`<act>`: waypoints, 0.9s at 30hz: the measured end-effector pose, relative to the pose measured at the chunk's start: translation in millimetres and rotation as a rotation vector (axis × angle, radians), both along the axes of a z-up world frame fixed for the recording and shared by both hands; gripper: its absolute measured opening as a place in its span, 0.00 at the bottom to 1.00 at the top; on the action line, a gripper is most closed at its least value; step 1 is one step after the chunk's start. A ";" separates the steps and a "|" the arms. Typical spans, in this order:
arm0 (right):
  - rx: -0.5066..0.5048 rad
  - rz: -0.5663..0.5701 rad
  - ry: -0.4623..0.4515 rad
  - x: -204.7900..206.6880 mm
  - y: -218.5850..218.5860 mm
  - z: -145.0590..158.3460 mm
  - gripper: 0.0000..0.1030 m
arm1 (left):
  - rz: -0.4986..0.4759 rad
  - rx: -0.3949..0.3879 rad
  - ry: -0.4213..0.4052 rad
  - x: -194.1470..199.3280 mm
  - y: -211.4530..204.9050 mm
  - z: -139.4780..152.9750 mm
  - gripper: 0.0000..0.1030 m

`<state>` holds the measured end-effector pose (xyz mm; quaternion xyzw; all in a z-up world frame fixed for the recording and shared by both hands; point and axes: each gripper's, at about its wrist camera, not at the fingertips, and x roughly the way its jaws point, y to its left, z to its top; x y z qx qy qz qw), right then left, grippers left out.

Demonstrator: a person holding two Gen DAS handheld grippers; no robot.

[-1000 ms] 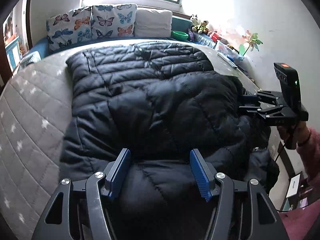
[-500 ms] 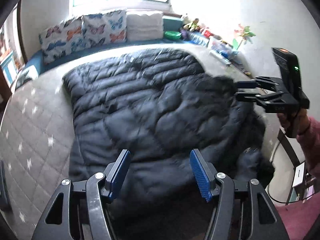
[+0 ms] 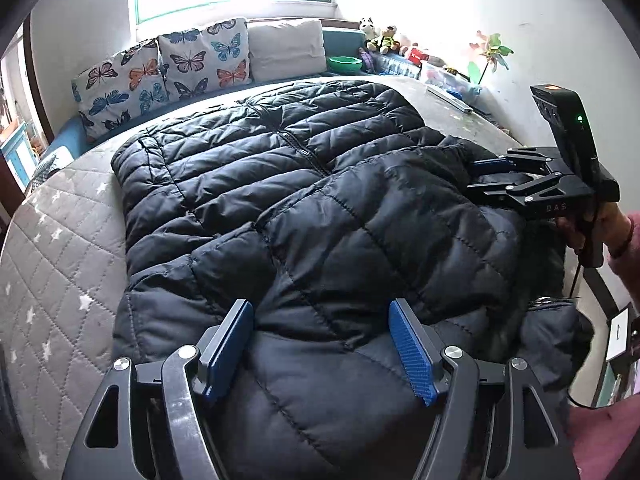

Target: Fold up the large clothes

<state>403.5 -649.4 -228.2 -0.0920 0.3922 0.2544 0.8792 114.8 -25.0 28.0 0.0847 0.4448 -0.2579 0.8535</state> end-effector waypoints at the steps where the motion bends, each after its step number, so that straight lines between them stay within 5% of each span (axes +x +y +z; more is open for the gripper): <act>1: -0.020 -0.003 -0.007 -2.7 1.6 3.1 0.63 | -0.016 -0.006 0.001 -5.2 0.7 4.3 0.72; 8: -0.106 0.023 -0.092 -50.2 -5.1 38.0 0.63 | -0.197 0.093 -0.115 -86.2 -0.6 34.2 0.73; 17: -0.227 0.129 -0.118 -123.6 -12.1 29.6 0.63 | -0.448 0.290 -0.171 -167.4 -41.0 -15.1 0.74; 22: -0.317 0.179 -0.100 -152.1 -13.0 10.4 0.63 | -0.524 0.325 -0.195 -180.9 -66.3 -37.0 0.74; 27: -0.404 0.193 -0.077 -164.4 -17.0 -12.4 0.63 | -0.520 0.277 -0.238 -181.6 -77.3 -38.7 0.75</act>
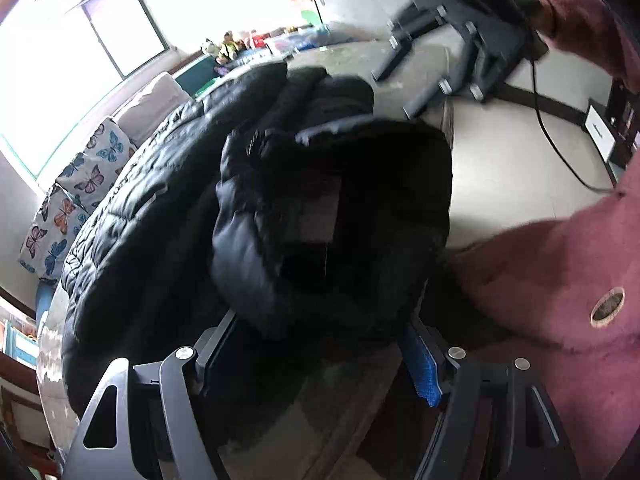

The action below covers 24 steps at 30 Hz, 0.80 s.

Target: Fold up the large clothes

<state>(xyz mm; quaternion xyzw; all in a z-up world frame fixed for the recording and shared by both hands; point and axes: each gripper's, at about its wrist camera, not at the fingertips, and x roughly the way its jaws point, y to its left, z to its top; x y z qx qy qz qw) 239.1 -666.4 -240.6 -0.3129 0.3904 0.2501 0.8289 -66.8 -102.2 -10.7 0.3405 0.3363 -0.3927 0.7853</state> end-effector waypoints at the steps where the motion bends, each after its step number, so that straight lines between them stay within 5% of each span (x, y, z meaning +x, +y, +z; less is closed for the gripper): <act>1: 0.001 0.008 0.006 -1.9 -0.3 -2.9 0.63 | 0.008 -0.012 -0.003 1.3 -1.5 0.8 0.73; 6: 0.030 0.073 -0.015 -4.9 16.6 -14.4 0.63 | 0.059 -0.075 -0.033 6.8 -0.5 14.6 0.38; 9: 0.031 0.103 -0.059 -4.1 28.3 -17.6 0.63 | 0.124 -0.155 0.022 20.9 10.5 26.6 0.27; 15: 0.130 0.090 -0.072 13.3 40.1 -4.1 0.63 | 0.181 -0.268 0.110 42.4 28.1 49.8 0.25; 19: 0.242 0.050 -0.089 23.6 28.6 15.4 0.53 | 0.189 -0.303 0.143 45.9 39.3 56.5 0.26; 24: 0.257 0.051 -0.144 25.3 34.2 28.4 0.52 | 0.209 -0.345 0.171 44.3 48.6 57.0 0.26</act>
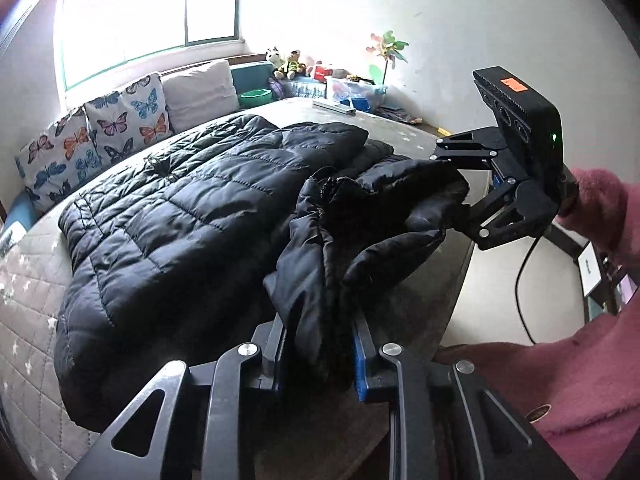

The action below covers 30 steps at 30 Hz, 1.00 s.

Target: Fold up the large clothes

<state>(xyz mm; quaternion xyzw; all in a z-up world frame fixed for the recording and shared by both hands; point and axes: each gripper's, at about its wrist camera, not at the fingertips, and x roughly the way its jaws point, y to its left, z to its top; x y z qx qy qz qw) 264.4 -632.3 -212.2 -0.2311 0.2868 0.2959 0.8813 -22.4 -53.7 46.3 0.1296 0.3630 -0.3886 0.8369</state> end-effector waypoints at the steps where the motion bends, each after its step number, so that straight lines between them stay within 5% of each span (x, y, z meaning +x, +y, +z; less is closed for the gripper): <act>1: -0.021 0.001 -0.012 1.0 3.8 0.3 0.52 | 0.003 0.001 0.000 -3.5 1.9 -0.9 0.26; 17: -0.160 -0.001 -0.161 -34.5 16.1 -1.1 0.55 | -0.004 0.016 -0.016 3.5 -0.4 11.7 0.26; 21: -0.132 0.050 -0.128 -25.9 21.8 -6.8 0.55 | -0.004 0.020 -0.003 7.0 -2.5 11.9 0.27; 23: -0.133 0.053 -0.100 -17.9 25.2 -10.4 0.47 | 0.000 0.036 -0.014 2.7 -1.4 10.6 0.29; 24: -0.123 0.055 -0.087 -14.6 25.6 -10.3 0.36 | 0.002 0.044 -0.020 0.8 -0.7 10.0 0.30; 26: -0.096 0.042 -0.051 -11.4 24.1 -7.4 0.31 | 0.002 0.061 -0.038 -7.3 3.0 9.1 0.36; 30: -0.018 0.015 -0.025 -8.6 18.7 9.9 0.24 | 0.040 0.098 -0.135 -30.6 21.0 12.0 0.64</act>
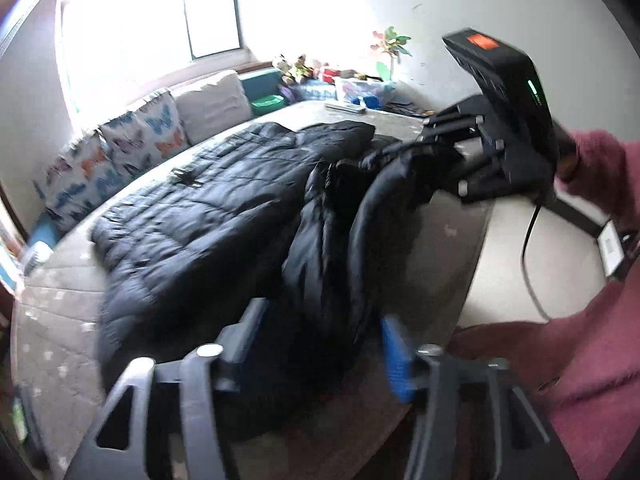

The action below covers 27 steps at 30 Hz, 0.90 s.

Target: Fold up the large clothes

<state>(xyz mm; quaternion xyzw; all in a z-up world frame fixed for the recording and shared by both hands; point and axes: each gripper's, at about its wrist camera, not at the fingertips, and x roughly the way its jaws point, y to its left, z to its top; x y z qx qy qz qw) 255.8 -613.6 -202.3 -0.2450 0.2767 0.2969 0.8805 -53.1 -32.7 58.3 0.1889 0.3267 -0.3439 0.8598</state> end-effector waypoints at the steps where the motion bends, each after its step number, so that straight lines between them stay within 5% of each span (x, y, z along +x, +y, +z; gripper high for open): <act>1: 0.015 -0.008 0.007 1.4 -0.9 3.2 0.23 | 0.020 0.007 -0.026 -5.4 6.4 -0.1 0.68; 7: 0.136 -0.050 0.057 15.9 -7.6 25.7 0.21 | 0.117 0.112 -0.103 -8.7 19.2 -17.5 0.72; 11: 0.149 -0.057 0.035 13.3 -7.2 29.6 0.20 | 0.111 0.262 -0.230 -12.0 2.9 -39.9 0.74; 14: 0.142 -0.060 0.032 11.4 -5.9 27.5 0.20 | 0.094 0.300 -0.277 -14.5 -3.6 -49.8 0.62; 16: 0.146 -0.063 0.034 7.6 -7.0 24.8 0.19 | 0.066 0.290 -0.252 -19.2 -4.7 -53.1 0.39; 18: 0.157 -0.066 0.030 4.6 -8.1 24.9 0.18 | 0.078 0.280 -0.268 -22.7 -3.7 -50.9 0.31; 27: 0.185 -0.007 -0.021 -47.7 -14.1 33.6 0.16 | 0.132 0.130 -0.240 -73.7 22.8 -15.0 0.28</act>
